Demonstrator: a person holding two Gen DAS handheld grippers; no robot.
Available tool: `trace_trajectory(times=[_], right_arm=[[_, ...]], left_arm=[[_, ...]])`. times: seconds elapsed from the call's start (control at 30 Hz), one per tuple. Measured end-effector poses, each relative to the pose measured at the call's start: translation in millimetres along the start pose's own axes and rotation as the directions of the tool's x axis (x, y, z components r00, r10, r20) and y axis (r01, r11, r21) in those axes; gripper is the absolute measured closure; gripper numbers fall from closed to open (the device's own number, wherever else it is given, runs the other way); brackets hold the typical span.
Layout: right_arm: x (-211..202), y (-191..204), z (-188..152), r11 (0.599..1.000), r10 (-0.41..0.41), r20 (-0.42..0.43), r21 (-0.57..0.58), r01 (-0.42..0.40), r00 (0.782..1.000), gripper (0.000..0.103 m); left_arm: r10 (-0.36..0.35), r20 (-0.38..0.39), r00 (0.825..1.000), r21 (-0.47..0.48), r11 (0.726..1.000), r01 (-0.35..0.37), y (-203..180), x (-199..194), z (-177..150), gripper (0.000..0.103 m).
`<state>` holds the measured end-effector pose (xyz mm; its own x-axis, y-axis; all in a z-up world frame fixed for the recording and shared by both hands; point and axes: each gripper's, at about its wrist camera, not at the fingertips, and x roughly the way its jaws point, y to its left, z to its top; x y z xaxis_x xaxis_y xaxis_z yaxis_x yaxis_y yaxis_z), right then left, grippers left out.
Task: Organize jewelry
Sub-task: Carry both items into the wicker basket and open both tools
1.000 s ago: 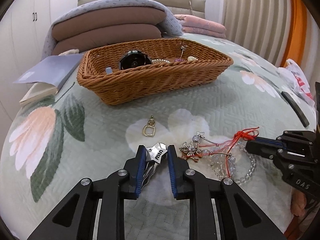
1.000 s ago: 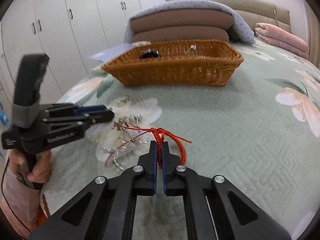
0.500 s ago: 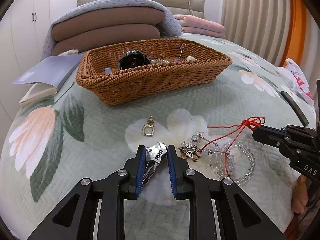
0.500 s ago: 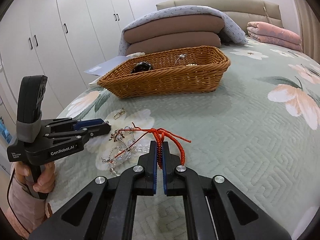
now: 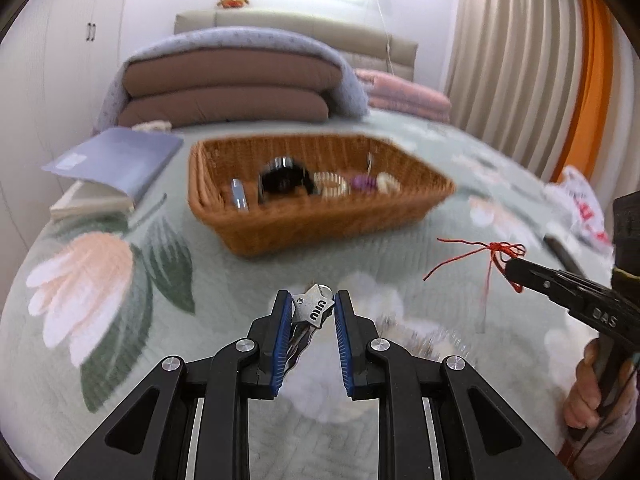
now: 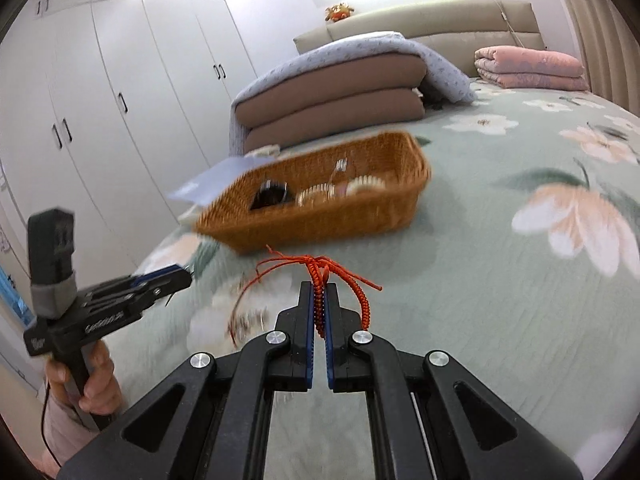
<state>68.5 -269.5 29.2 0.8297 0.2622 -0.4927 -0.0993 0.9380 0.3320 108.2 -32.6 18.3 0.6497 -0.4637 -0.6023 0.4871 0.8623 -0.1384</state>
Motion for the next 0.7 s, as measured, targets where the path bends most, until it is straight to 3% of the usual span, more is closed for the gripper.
trace_trajectory(times=[0.23, 0.43, 0.57, 0.7], right_arm=[[31, 13, 77, 0.997, -0.017, 0.090, -0.069, 0.023, 0.996, 0.098], [83, 13, 110, 0.990, -0.090, 0.108, -0.098, 0.100, 0.990, 0.098], [111, -5, 109, 0.985, -0.147, 0.102, -0.076, 0.155, 0.984, 0.098], [136, -33, 94, 0.988, -0.155, 0.019, -0.014, 0.155, 0.988, 0.098]], left_arm=[[0.004, 0.096, 0.995, -0.020, 1.000, -0.002, -5, -7, 57, 0.081], [0.016, 0.094, 0.995, -0.079, 0.997, -0.009, 0, 37, 105, 0.081], [0.039, 0.087, 0.995, -0.134, 0.991, -0.028, 14, 70, 108, 0.081], [0.037, 0.048, 0.998, -0.167, 0.985, -0.029, 25, 93, 91, 0.081]])
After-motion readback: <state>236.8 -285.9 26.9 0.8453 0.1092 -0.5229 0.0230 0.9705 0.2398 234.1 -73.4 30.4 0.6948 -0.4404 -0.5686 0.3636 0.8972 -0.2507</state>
